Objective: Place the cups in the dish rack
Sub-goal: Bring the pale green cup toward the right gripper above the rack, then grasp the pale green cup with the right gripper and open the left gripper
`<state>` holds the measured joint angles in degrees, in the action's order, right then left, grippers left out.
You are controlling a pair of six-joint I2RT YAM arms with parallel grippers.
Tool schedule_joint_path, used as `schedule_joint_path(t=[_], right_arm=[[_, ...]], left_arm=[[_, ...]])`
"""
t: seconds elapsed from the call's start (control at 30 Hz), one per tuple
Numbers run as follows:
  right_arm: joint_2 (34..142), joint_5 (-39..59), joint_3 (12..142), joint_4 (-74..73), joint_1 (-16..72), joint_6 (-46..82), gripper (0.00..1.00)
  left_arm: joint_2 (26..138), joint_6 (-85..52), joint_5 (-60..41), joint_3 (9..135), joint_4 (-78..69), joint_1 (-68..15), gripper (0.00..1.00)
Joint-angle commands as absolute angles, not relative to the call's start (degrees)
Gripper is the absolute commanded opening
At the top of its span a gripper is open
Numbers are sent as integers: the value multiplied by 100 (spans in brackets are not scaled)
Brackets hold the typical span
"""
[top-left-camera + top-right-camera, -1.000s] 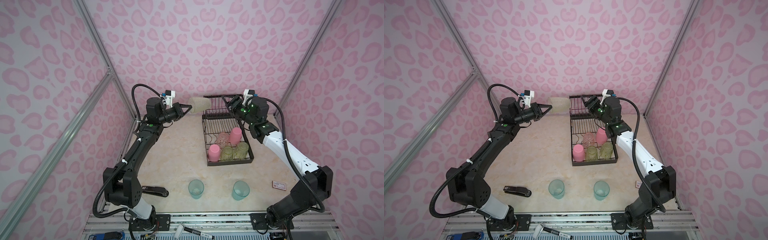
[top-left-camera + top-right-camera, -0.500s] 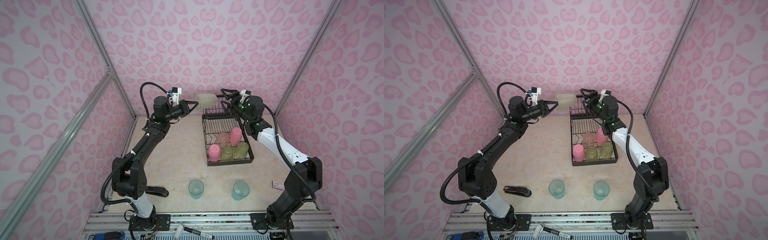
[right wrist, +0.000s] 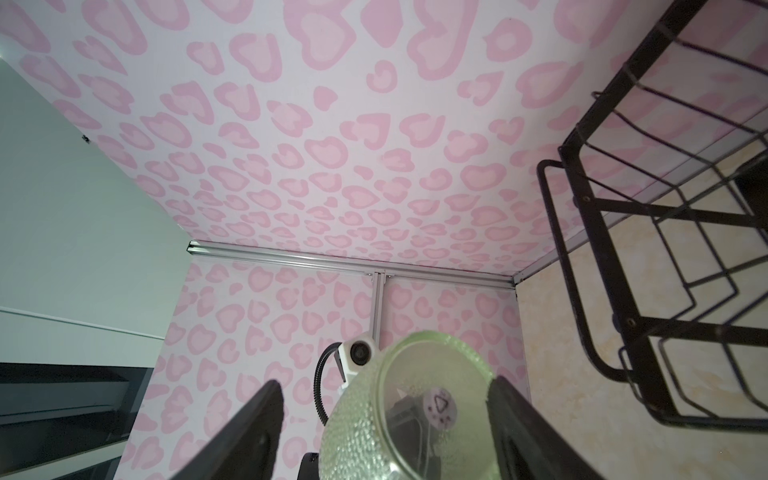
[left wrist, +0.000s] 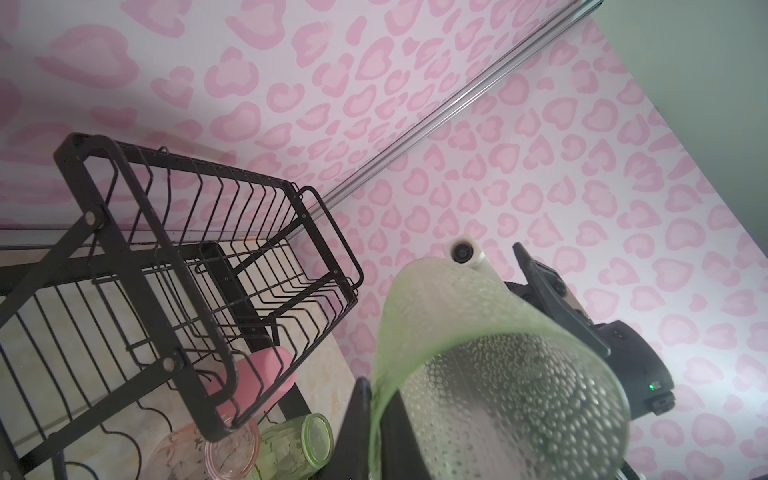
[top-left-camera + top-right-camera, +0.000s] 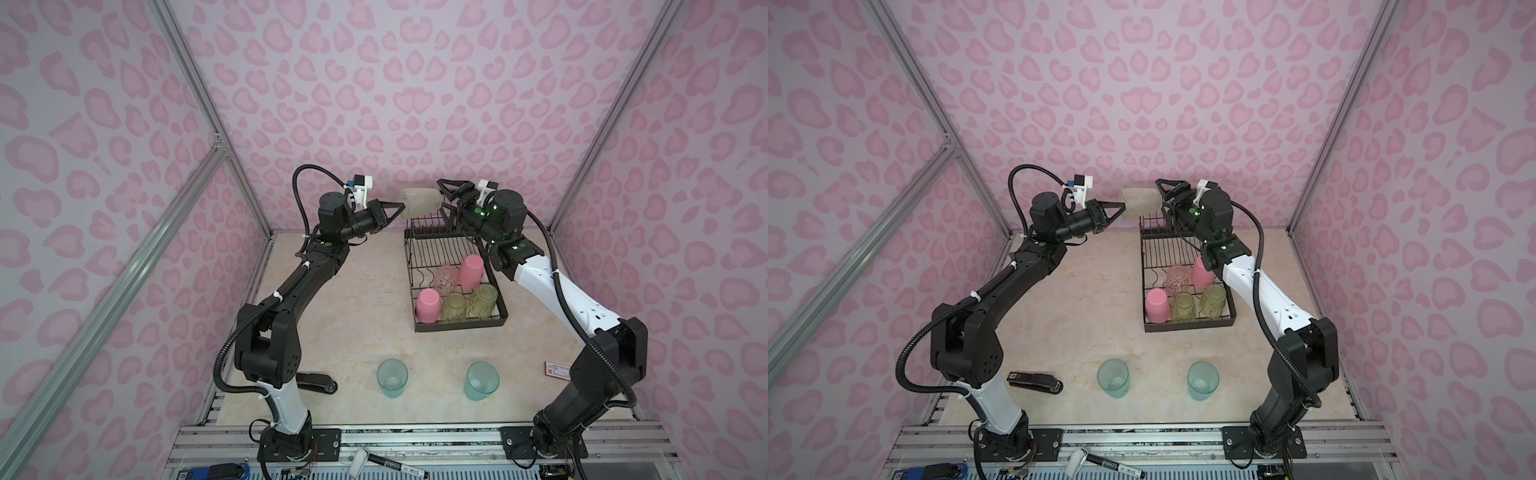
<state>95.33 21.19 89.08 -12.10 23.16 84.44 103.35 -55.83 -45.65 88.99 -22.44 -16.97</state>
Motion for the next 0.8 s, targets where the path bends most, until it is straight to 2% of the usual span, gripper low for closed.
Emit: schedule_joint_path(t=[0.0, 0.33, 0.77], right_arm=[[9490, 1964, 8946, -725, 2380, 8383, 74], [9568, 1758, 9095, -253, 2496, 8548, 72], [9677, 1646, 9091, -474, 2575, 8859, 72]], left_arm=[[10404, -5515, -4542, 8991, -2640, -1730, 3], [10484, -5528, -4552, 8956, -2856, -1785, 3], [10625, -5669, -4557, 8944, -3197, -1946, 3]])
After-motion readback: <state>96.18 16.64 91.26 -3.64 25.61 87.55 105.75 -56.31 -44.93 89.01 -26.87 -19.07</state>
